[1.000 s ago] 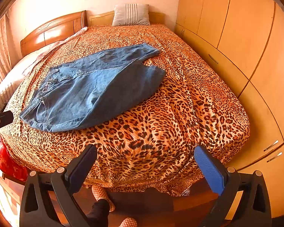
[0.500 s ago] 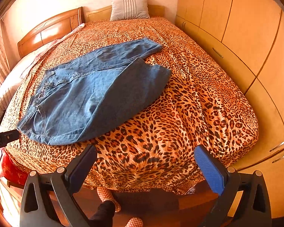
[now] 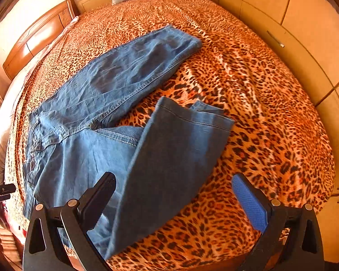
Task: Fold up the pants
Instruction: 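Grasp the jeans waistband with the left gripper while the right gripper grasps a leg hem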
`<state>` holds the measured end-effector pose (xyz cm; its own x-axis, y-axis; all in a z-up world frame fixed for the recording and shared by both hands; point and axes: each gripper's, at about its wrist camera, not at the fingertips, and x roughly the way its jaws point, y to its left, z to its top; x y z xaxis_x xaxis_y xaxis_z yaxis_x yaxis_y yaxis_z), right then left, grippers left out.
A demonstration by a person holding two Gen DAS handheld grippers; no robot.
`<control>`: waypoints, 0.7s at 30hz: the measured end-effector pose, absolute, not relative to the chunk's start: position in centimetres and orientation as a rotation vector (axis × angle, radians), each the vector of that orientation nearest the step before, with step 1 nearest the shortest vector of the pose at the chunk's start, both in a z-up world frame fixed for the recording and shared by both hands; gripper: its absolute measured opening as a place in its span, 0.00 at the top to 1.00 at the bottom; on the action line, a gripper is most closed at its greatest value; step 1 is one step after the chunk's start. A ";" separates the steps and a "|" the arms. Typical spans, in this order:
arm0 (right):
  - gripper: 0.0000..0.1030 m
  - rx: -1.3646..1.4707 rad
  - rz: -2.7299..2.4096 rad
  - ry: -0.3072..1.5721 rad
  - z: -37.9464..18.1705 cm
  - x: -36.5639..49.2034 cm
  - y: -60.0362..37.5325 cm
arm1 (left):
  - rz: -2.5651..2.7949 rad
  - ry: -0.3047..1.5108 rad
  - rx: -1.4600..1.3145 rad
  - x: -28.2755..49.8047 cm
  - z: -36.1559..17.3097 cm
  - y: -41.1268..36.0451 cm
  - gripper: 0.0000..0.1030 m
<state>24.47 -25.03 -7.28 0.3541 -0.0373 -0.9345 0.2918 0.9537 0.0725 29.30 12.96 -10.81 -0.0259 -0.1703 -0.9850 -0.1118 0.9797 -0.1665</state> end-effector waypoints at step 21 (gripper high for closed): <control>0.84 0.665 -0.544 1.284 -12.1 11.2 -39.6 | -0.080 1.761 -0.030 27.9 -16.2 11.0 0.19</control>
